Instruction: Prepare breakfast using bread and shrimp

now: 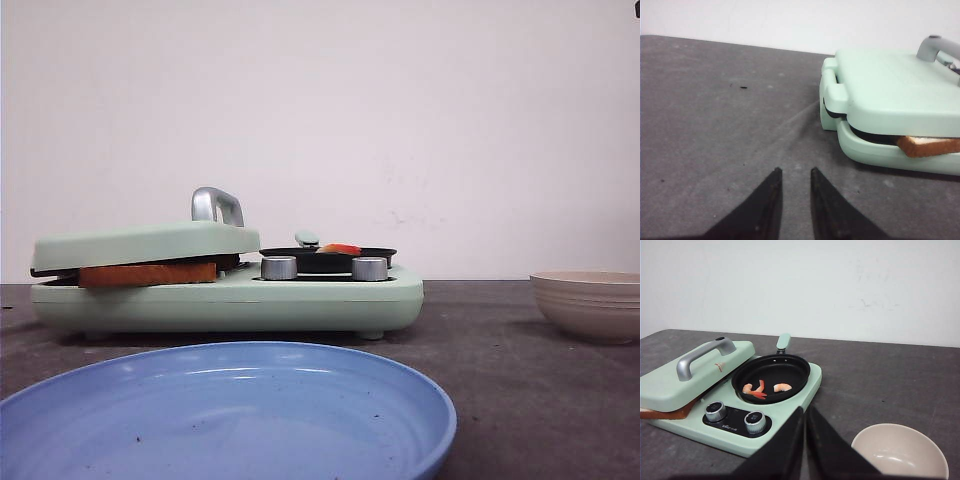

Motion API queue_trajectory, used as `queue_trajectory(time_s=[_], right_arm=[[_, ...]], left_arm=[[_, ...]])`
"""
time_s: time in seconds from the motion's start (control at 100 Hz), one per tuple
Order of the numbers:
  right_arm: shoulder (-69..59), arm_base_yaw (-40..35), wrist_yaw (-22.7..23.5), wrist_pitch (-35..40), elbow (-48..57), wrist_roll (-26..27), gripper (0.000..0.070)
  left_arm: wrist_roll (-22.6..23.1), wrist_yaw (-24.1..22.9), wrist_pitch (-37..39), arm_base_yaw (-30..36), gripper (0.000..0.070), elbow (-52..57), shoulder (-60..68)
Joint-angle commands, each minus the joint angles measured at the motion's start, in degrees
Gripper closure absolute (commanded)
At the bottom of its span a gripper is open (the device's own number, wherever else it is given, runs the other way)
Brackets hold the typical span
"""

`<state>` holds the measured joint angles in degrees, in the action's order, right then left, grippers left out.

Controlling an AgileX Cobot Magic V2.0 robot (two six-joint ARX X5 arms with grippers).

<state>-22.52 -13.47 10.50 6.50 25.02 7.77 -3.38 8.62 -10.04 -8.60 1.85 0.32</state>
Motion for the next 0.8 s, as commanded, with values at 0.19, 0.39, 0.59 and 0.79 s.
queue_trajectory(time_s=[0.19,0.39,0.59,0.79], right_arm=[[-0.1,-0.2,0.0,-0.7,0.4,0.5,0.0700],[-0.1,-0.2,0.0,-0.7,0.4,0.5,0.0700],[-0.1,-0.2,0.0,-0.7,0.4,0.5,0.0700],[-0.1,-0.2,0.0,-0.7,0.4,0.5,0.0700]], left_arm=[[4.4,-1.1,-0.2,0.0,0.0683,-1.1,-0.2],[4.4,-1.1,-0.2,0.0,0.0683,-1.0,-0.2],[4.4,-1.1,-0.2,0.0,0.0683,-1.0,-0.2],[4.4,-1.1,-0.2,0.0,0.0683,-1.0,-0.2]])
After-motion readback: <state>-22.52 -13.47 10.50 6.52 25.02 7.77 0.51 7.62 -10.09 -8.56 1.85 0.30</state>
